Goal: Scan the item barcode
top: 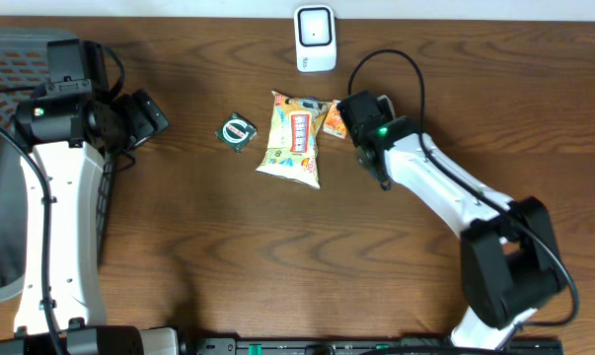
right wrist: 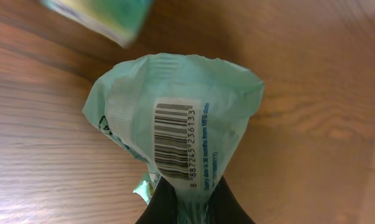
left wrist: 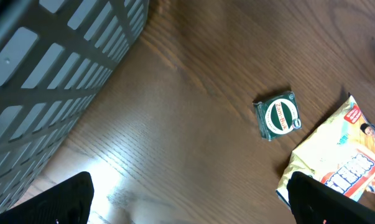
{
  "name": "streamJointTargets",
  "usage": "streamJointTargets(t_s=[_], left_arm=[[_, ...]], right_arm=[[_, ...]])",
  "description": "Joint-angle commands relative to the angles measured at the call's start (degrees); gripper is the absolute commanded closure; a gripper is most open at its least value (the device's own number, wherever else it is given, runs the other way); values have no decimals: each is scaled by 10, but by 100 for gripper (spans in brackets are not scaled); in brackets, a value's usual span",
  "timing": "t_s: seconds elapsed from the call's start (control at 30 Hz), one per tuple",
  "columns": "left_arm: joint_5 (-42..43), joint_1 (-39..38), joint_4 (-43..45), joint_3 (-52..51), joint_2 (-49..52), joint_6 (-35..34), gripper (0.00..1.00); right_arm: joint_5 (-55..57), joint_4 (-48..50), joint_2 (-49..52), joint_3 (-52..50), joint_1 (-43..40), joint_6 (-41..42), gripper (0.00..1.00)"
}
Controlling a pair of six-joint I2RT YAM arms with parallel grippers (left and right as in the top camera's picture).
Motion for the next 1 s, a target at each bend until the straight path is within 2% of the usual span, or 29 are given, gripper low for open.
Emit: streamJointTargets(t_s=[0.0,0.17,0.27,0.33,0.4,0.47,0.6,0.67,0.73,0.97], left_arm=[[-3,1,-1,4,0,-5,2],[-3,1,-1,4,0,-5,2],[-3,1,-1,4,0,-5,2],[-3,1,-1,4,0,-5,2],[-3,1,-1,4,0,-5,2],[-3,1,-1,4,0,-5,3],[-3,1,-1,4,0,-5,2],[-3,1,-1,4,0,-5,2],[-3,1,-1,4,0,-5,2],[-3,1,-1,4,0,-5,2]], right_arm=[[61,-1,35,-9,4,47,99],[58,-15,76,-10,19,49,99],[49,-23,76,-10,38,49,86],[28,-23,73,-10,54,49,68],[-25,-27,71,-9,83,49,67],[-61,-31,71,-6,97,49,59],[-93,-46,71,16,116,49,54],[-93,-61,71,34,120,48,46],[-93,-83,71,59,118,48,39],[-92,-121,71,128,66,44,30]])
